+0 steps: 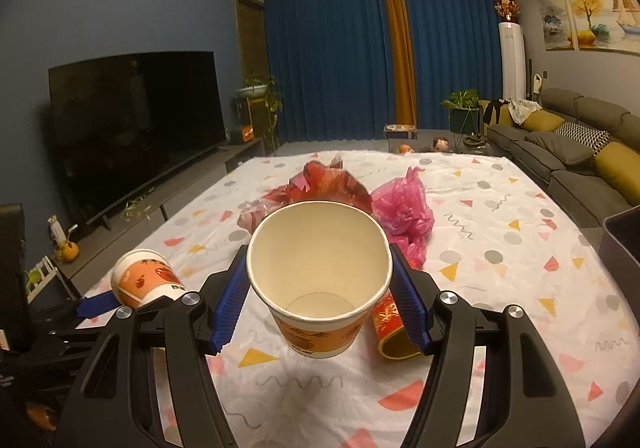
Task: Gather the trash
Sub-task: 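Grasp the upright orange paper cup with the right gripper while the left holds its cup, then carry both paper cups in both grippers over the gray bin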
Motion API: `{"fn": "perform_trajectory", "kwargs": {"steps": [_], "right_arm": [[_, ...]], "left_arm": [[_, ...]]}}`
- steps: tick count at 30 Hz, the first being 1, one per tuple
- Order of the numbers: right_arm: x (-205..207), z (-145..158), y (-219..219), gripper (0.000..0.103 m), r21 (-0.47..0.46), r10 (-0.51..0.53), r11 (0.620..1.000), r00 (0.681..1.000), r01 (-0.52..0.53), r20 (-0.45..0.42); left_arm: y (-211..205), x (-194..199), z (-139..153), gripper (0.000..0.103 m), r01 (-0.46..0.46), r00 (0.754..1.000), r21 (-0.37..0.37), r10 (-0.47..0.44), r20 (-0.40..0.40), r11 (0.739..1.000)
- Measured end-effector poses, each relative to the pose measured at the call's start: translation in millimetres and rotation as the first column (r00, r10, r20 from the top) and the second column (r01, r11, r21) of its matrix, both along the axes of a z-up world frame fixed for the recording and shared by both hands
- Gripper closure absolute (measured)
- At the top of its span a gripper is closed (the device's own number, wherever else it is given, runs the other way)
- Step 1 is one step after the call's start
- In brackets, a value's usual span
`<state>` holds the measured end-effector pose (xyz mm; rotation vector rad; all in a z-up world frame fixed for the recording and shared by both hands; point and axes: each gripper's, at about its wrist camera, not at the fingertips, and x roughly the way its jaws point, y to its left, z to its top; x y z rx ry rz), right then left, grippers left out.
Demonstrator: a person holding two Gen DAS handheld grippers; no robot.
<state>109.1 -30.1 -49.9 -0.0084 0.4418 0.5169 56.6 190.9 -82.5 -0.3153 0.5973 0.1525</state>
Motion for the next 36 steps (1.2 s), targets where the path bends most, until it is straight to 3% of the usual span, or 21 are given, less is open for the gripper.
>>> {"fn": "perform_trajectory", "kwargs": {"steps": [18, 36], "right_arm": [[-24.7, 24.5, -74.5, 0.038, 0.065, -0.094, 0.994, 0.994, 0.090, 0.048], [-25.2, 32.2, -173.0, 0.038, 0.097, -0.259, 0.963, 0.963, 0.252, 0.072]], "left_arm": [[-50.0, -6.2, 26.5, 0.010, 0.059, 0.997, 0.052, -0.062, 0.041, 0.997], [-151.0, 26.7, 47.6, 0.010, 0.227, 0.970, 0.096, -0.234, 0.072, 0.969]]}}
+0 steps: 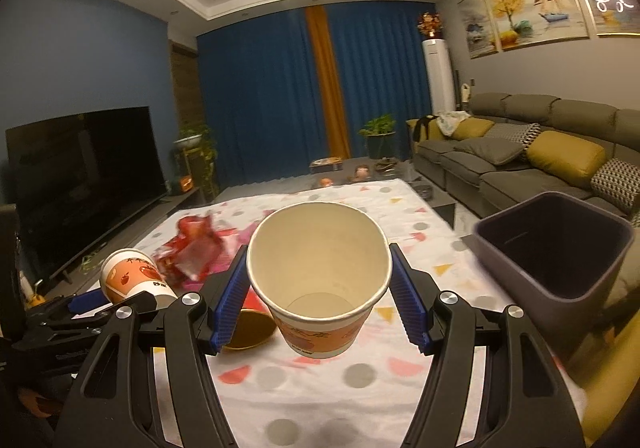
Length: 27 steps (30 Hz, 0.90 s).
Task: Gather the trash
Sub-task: 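Carry both paper cups in both grippers over the gray bin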
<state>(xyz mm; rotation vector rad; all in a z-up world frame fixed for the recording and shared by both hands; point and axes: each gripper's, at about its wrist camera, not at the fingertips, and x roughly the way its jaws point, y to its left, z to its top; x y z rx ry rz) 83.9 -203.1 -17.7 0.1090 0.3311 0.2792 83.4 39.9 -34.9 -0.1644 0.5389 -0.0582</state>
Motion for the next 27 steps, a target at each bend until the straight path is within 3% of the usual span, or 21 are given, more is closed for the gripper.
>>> {"fn": "perform_trajectory", "kwargs": {"steps": [11, 19, 27], "right_arm": [[17.1, 3.0, -68.9, 0.038, -0.009, -0.164, 0.986, 0.986, 0.165, 0.025], [33.7, 0.4, -128.4, 0.038, -0.003, -0.303, 0.953, 0.953, 0.303, 0.032], [47.7, -12.2, -182.3, 0.038, 0.006, -0.413, 0.911, 0.911, 0.412, 0.013]], "left_arm": [[-88.9, 29.2, 18.4, 0.010, 0.166, 0.985, 0.004, -0.166, 0.042, 0.986], [-159.4, 60.6, 31.8, 0.010, 0.274, 0.959, -0.016, -0.272, 0.076, 0.962], [-229.9, 103.4, 23.8, 0.010, 0.349, 0.936, -0.016, -0.348, 0.057, 0.937]]}}
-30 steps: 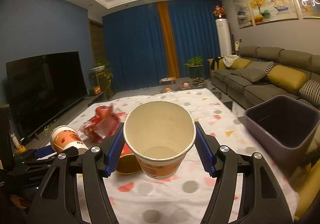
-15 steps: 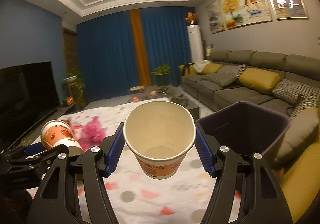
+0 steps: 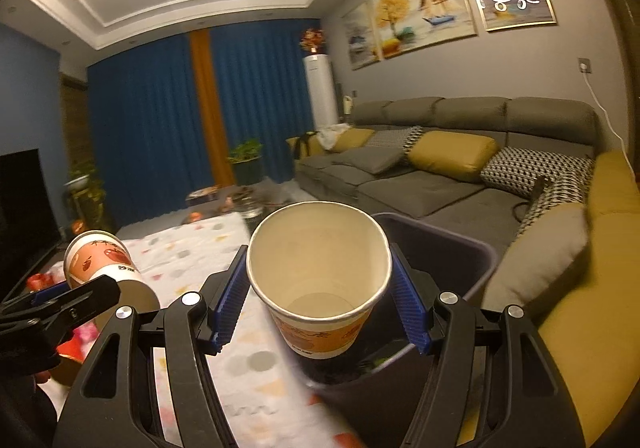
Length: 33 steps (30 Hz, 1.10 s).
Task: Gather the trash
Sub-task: 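Carry both paper cups in both grippers over the gray bin, then open both grippers to drop the paper cups into the bin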
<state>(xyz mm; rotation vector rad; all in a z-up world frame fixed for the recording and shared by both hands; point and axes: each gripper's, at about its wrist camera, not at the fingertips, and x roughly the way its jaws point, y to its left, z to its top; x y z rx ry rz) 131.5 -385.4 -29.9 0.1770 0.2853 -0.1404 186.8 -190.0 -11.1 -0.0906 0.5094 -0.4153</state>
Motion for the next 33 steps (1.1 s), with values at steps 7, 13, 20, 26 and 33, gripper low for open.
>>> {"fn": "perform_trajectory", "kwargs": {"steps": [7, 13, 20, 26, 33], "right_arm": [[8.6, -15.7, -27.8, 0.038, 0.025, -0.051, 0.998, 0.998, 0.052, -0.031], [17.2, -26.4, -35.4, 0.038, 0.033, -0.058, 0.998, 0.997, 0.060, -0.049], [27.6, -34.7, -40.7, 0.038, 0.042, -0.054, 0.998, 0.996, 0.057, -0.069], [34.4, -40.3, -45.8, 0.038, 0.051, -0.051, 0.997, 0.995, 0.056, -0.091], [38.3, -47.8, -45.5, 0.037, 0.041, -0.053, 0.997, 0.991, 0.058, -0.119]], "left_arm": [[-43.7, 38.4, -13.2, 0.010, 0.042, 0.998, 0.010, -0.041, -0.041, 0.999], [-60.0, 63.5, -29.6, 0.010, 0.048, 0.995, -0.006, -0.048, -0.087, 0.999], [-69.5, 82.6, -40.9, 0.010, 0.050, 0.993, 0.002, -0.049, -0.108, 0.999], [-82.1, 88.2, -47.3, 0.010, 0.065, 0.992, 0.006, -0.064, -0.111, 0.998], [-93.7, 95.4, -59.0, 0.010, 0.106, 0.984, -0.018, -0.108, -0.142, 0.994]]}}
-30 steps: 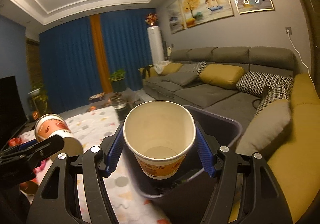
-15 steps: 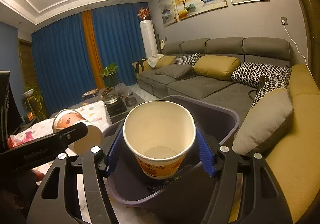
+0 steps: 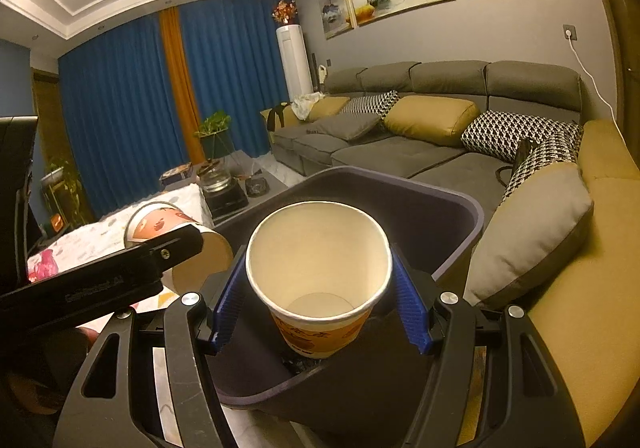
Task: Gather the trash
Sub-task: 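Open both grippers to drop the paper cups into the bin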
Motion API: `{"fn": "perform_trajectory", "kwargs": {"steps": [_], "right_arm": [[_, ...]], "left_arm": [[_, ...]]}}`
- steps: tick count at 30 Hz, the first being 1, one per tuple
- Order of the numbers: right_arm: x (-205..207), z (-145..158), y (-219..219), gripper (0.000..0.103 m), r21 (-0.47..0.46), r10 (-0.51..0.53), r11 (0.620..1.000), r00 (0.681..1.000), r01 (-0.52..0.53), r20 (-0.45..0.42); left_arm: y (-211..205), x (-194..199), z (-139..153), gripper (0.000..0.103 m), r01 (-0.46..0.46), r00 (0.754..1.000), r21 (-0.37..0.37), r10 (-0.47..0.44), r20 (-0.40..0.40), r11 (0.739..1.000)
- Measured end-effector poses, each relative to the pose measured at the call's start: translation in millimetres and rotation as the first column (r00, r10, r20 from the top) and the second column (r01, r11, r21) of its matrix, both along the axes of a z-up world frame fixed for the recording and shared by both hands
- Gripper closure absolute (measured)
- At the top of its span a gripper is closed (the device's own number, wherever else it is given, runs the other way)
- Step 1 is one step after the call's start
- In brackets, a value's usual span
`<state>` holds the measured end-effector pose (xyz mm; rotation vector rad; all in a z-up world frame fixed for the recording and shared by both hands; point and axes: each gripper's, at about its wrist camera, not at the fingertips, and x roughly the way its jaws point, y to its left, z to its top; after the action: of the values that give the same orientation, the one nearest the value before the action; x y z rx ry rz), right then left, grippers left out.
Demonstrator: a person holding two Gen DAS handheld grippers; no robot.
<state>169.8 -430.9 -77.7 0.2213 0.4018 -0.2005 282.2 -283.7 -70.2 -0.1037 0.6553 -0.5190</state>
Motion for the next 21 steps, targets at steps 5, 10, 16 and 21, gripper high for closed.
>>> {"fn": "perform_trajectory", "kwargs": {"steps": [5, 10, 16, 21], "right_arm": [[1.5, -3.7, 0.3, 0.036, -0.004, 0.002, 1.000, 1.000, -0.002, -0.010], [3.0, -4.0, 1.5, 0.035, -0.008, -0.003, 1.000, 1.000, 0.002, -0.019], [5.1, -6.7, 1.7, 0.034, -0.008, -0.012, 1.000, 0.999, 0.011, -0.035], [6.4, -7.1, 3.5, 0.030, -0.023, -0.016, 1.000, 0.999, 0.015, -0.045]], "left_arm": [[-3.8, 2.8, -2.6, 0.010, 0.009, 1.000, 0.005, -0.009, -0.011, 1.000], [-4.2, 4.7, -4.5, 0.009, 0.036, 0.999, -0.028, -0.037, -0.039, 0.999], [0.3, 7.6, -5.3, 0.007, 0.057, 0.996, -0.071, -0.062, -0.070, 0.996], [3.8, 6.7, -2.8, 0.006, 0.066, 0.995, -0.088, -0.072, -0.067, 0.994]]}}
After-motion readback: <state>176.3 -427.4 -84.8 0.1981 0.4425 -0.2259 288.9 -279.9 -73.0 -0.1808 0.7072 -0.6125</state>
